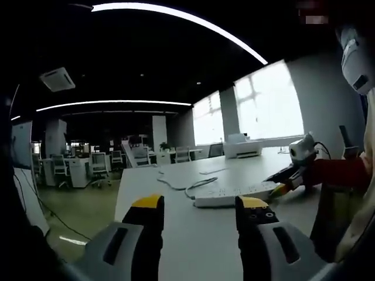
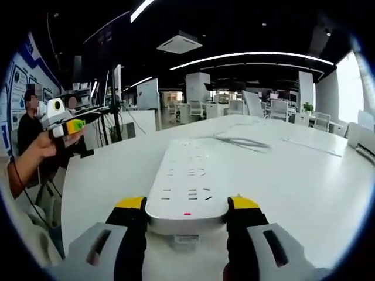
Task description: Pick up the power strip scattered on the table, fix it on the side mounting bracket of the table, and press the switch
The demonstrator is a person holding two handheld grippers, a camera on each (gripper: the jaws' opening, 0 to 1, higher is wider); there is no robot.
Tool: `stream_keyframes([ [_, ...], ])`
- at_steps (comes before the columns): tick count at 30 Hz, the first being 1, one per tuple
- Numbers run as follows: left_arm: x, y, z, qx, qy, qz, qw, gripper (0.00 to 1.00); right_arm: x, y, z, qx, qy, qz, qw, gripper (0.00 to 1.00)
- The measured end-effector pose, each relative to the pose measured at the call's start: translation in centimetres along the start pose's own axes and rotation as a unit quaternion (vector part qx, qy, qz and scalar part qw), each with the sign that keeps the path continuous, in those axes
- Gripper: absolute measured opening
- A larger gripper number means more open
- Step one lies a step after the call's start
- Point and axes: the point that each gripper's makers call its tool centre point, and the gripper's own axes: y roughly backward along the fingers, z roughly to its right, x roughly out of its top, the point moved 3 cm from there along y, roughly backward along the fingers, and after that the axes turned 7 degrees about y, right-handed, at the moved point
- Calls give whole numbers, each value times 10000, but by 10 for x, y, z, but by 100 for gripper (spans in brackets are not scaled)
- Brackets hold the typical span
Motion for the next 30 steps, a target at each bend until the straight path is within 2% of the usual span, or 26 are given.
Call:
stream_keyframes([
  [6,2,-6,-6,5,305,85,9995,54,1,-1,1,96,-494,-15,9987,49],
  [11,6,-11,-3,-144,367,197,9990,52,0,-1,1,127,-627,-8,9980,49],
  [15,2,-17,-2,-218,395,18,9990,53,1,-1,2,162,-717,-26,9973,49],
  [16,0,-18,-2,-221,497,-42,9985,53,1,-1,1,170,-714,-46,9973,49],
  [18,-2,-22,1,-363,966,-72,9946,54,1,-1,1,182,-729,-92,9971,49],
  [19,-2,-24,-2,-314,1080,-72,9936,54,1,-1,1,187,-734,-104,9971,49],
  [30,0,-36,0,-378,1176,-159,9922,55,1,-2,4,344,-1117,-93,9931,49],
])
